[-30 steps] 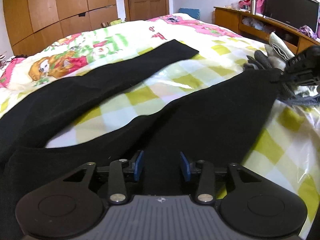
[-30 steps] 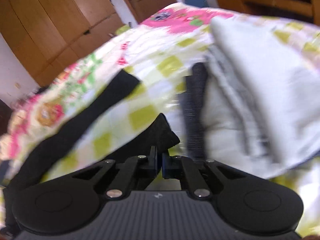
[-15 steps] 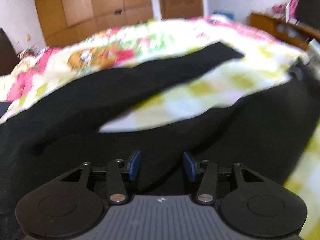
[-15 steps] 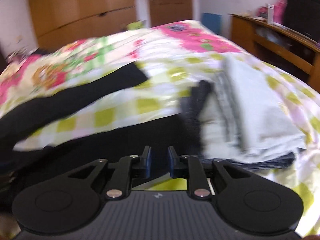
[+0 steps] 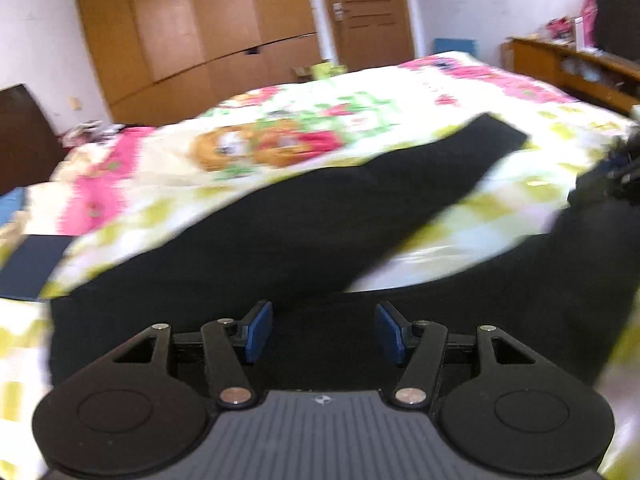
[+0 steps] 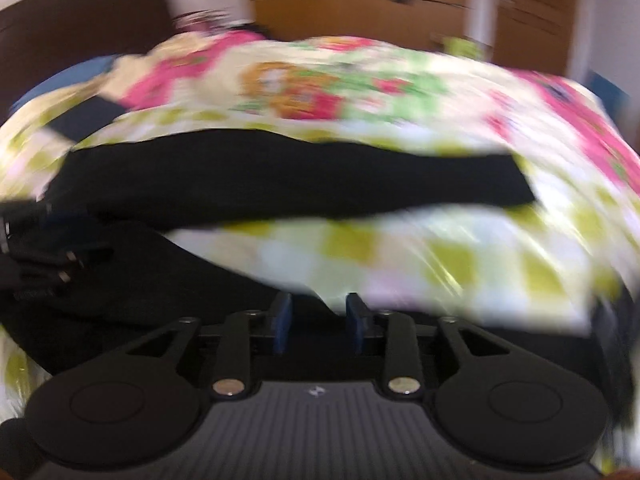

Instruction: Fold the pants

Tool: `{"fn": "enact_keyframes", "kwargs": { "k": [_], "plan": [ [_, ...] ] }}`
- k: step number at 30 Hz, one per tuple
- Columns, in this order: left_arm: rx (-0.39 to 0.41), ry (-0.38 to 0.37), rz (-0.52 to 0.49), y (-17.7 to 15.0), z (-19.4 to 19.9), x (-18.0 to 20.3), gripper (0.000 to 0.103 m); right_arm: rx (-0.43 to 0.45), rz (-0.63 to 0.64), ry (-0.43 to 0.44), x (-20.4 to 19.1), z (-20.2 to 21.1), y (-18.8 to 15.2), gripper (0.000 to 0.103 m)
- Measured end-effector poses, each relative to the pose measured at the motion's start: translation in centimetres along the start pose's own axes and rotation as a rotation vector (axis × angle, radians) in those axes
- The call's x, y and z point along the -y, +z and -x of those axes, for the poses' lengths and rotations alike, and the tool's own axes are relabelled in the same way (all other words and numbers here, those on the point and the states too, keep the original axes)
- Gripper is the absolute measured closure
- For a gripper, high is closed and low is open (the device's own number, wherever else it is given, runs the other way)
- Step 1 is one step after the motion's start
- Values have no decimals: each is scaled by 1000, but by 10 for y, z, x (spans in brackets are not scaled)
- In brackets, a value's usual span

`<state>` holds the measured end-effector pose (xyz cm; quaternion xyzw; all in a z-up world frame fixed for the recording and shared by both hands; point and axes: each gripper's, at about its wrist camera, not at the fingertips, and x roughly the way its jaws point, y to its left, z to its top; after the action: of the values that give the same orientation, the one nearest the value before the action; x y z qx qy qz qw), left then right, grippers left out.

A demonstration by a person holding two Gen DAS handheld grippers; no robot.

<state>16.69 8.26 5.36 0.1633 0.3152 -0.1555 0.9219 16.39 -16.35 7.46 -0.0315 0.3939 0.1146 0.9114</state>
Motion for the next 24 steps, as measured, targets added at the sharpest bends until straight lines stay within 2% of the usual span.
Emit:
{"fn": "enact_keyframes", "kwargs": {
  "k": [2,5,7,9,14,16,19,22,24],
  "plan": [
    [-19,82,-8,0,-3,-40,29,-12,93,69,-8,-34,33,61],
    [-73,191,8,0,-22,-100,29,-17,226,123,-24,-94,82,61],
    [-119,240,37,2,-41,-139,29,-40,261,175,-30,-136,115,61],
    [-165,279,61,4,-65,-175,29,-60,281,189,-33,-171,139,61],
    [-194,319,96,12,-103,-233,29,-76,358,175,-33,-216,173,49],
    [-203,305,112,15,-114,-248,29,-103,396,185,-32,-229,182,42],
    [-256,261,123,14,-132,-261,29,-143,431,182,-41,-252,192,41],
    [-319,261,105,8,-148,-263,29,-177,439,186,-45,-269,197,41],
    [-329,276,129,1,-149,-269,29,-191,448,174,-45,-279,198,41]
  ]
}}
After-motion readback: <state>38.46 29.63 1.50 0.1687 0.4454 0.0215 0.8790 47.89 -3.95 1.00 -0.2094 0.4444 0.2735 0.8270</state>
